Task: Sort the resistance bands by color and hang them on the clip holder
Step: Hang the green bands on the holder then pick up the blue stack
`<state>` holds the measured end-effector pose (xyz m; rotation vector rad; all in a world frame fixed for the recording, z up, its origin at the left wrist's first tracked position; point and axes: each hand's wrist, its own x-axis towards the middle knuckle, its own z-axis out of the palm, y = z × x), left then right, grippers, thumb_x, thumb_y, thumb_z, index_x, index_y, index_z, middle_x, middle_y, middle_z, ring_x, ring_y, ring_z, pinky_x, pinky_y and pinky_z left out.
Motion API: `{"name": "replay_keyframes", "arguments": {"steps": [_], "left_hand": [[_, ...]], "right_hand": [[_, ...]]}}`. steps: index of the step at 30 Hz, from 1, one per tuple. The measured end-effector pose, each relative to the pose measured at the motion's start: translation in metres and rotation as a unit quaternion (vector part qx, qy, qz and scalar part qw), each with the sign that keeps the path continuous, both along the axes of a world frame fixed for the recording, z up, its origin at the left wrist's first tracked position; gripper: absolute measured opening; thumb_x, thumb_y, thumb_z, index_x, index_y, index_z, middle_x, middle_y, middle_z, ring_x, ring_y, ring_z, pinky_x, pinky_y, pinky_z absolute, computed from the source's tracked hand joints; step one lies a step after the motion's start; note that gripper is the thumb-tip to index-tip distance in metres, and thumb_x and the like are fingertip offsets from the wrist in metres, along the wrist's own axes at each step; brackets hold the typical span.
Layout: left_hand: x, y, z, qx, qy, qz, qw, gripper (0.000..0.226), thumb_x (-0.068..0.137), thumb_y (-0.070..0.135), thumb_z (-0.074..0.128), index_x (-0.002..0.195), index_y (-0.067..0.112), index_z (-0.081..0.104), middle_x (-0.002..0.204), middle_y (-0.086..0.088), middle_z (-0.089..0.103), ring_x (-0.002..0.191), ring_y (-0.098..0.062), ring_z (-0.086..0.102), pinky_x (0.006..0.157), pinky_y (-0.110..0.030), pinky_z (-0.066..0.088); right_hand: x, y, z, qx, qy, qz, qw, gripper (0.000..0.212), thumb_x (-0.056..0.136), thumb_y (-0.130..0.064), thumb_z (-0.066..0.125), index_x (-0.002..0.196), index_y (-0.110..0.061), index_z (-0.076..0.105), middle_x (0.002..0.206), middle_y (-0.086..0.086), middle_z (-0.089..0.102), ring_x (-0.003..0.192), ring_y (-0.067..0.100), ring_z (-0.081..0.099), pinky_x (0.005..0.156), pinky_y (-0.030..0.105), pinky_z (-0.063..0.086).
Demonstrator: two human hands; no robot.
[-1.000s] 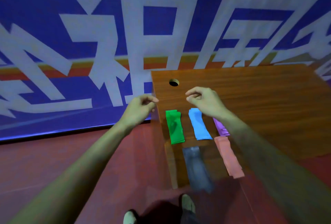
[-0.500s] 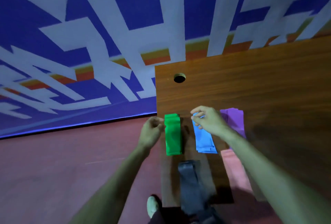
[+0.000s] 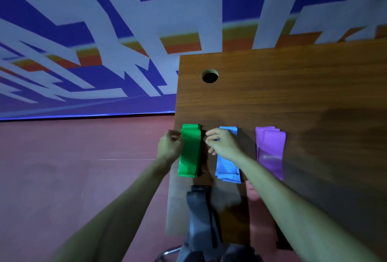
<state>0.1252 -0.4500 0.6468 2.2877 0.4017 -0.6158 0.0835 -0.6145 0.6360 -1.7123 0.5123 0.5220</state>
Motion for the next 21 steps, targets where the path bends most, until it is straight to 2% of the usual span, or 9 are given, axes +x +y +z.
{"name": "replay_keyframes", "arguments": {"steps": [2, 5, 7, 11, 15, 21], "left_hand": [[0.002, 0.000, -0.003, -0.002, -0.006, 0.005, 1.000, 0.022, 0.087, 0.012, 0.050, 0.106, 0.011, 0.062, 0.096, -0.012, 0.070, 0.083, -0.026, 0.067, 0.064, -0.032, 0.055], [0.003, 0.001, -0.004, -0.032, -0.018, 0.020, 0.999, 0.023, 0.086, 0.004, 0.049, 0.105, 0.006, 0.062, 0.089, -0.013, 0.068, 0.067, -0.022, 0.063, 0.041, -0.020, 0.046], [0.003, 0.003, -0.001, -0.053, -0.010, 0.016, 0.998, 0.022, 0.085, 0.001, 0.048, 0.102, 0.004, 0.063, 0.083, -0.011, 0.065, 0.059, -0.017, 0.059, 0.037, -0.016, 0.042], [0.004, 0.006, -0.001, -0.100, 0.008, 0.021, 0.995, 0.019, 0.086, 0.000, 0.049, 0.094, 0.007, 0.064, 0.073, -0.006, 0.059, 0.056, -0.014, 0.054, 0.038, -0.017, 0.041], [0.004, 0.005, 0.001, -0.147, 0.024, 0.055, 0.987, 0.016, 0.087, 0.005, 0.053, 0.081, 0.017, 0.060, 0.072, -0.002, 0.058, 0.063, -0.015, 0.052, 0.052, -0.026, 0.042], [0.003, 0.007, 0.001, -0.174, 0.029, 0.072, 0.982, 0.012, 0.086, 0.006, 0.054, 0.093, 0.015, 0.059, 0.085, -0.006, 0.061, 0.069, -0.017, 0.055, 0.059, -0.030, 0.045]], "right_hand": [[0.002, 0.006, -0.001, -0.002, 0.009, -0.007, 1.000, 0.032, 0.093, -0.005, 0.053, 0.125, -0.003, 0.056, 0.116, 0.010, 0.062, 0.056, 0.014, 0.057, 0.049, 0.016, 0.048], [0.005, 0.014, -0.007, -0.010, 0.013, -0.010, 1.000, 0.038, 0.093, -0.006, 0.054, 0.131, -0.008, 0.053, 0.128, 0.008, 0.059, 0.058, 0.012, 0.058, 0.050, 0.014, 0.046], [0.007, 0.020, -0.007, -0.014, 0.018, -0.005, 1.000, 0.041, 0.093, -0.008, 0.055, 0.134, -0.010, 0.051, 0.131, 0.006, 0.056, 0.064, 0.013, 0.060, 0.054, 0.016, 0.046], [0.008, 0.030, -0.002, -0.018, 0.031, -0.020, 0.999, 0.042, 0.093, -0.012, 0.057, 0.134, -0.012, 0.051, 0.129, 0.003, 0.057, 0.070, 0.013, 0.063, 0.060, 0.020, 0.049], [0.007, 0.036, 0.002, 0.000, 0.023, -0.071, 0.997, 0.031, 0.093, -0.008, 0.055, 0.124, -0.010, 0.057, 0.121, 0.003, 0.060, 0.065, 0.013, 0.062, 0.055, 0.021, 0.050], [0.006, 0.039, 0.006, 0.041, 0.031, -0.128, 0.991, 0.024, 0.094, -0.006, 0.053, 0.117, -0.009, 0.060, 0.110, 0.004, 0.064, 0.065, 0.014, 0.061, 0.054, 0.021, 0.048]]}}
